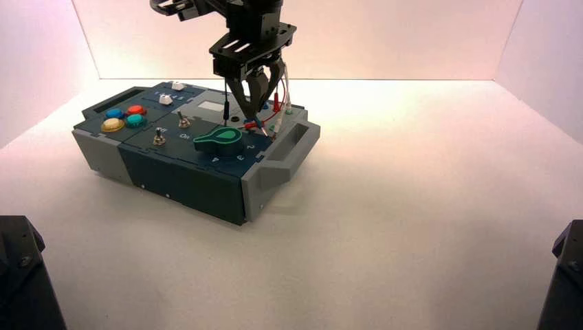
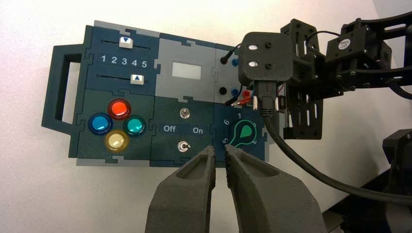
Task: Insert the blue wire.
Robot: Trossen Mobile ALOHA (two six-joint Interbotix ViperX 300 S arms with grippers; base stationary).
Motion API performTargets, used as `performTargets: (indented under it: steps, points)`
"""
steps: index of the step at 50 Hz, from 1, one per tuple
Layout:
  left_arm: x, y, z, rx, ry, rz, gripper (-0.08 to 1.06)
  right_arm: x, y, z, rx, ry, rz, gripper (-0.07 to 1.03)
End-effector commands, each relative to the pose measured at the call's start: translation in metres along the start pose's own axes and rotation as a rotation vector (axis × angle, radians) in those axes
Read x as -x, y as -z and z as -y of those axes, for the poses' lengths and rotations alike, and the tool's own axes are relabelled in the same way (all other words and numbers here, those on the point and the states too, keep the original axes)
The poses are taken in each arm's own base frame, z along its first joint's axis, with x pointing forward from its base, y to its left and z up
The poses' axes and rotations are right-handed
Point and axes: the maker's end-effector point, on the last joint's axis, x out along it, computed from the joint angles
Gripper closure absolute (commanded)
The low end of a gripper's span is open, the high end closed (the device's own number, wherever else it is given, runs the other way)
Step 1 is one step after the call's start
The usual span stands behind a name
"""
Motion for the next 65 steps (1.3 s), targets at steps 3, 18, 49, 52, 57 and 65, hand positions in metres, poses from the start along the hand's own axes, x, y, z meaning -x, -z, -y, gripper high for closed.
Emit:
performTargets:
  steps: [3,18,49,52,57,65]
  points:
    - [0.007,-0.010,0.001,-0.015,-0.007,0.032,0.84,0.010,-0.010,0.005,-0.001,0.012,0.033,0.66]
    - [0.007,-0.010,0.001,-0.013,-0.007,0.031,0.84,0.015,-0.010,0.005,-0.001,0.012,0.033,0.90]
    - [0.006,-0.008,0.001,-0.003,-0.003,0.028,0.84,0.040,-0.004,0.000,-0.019,0.003,0.058,0.91]
    - [0.006,-0.008,0.001,-0.001,-0.004,0.028,0.84,0.039,-0.005,-0.002,-0.031,-0.001,0.078,0.91]
    - [0.005,-0.007,0.001,-0.002,-0.003,0.026,0.84,0.039,-0.010,-0.003,-0.059,0.000,0.138,0.92]
    - [0.005,-0.007,0.001,0.001,-0.003,0.026,0.84,0.044,-0.013,-0.001,-0.106,0.025,0.255,0.97]
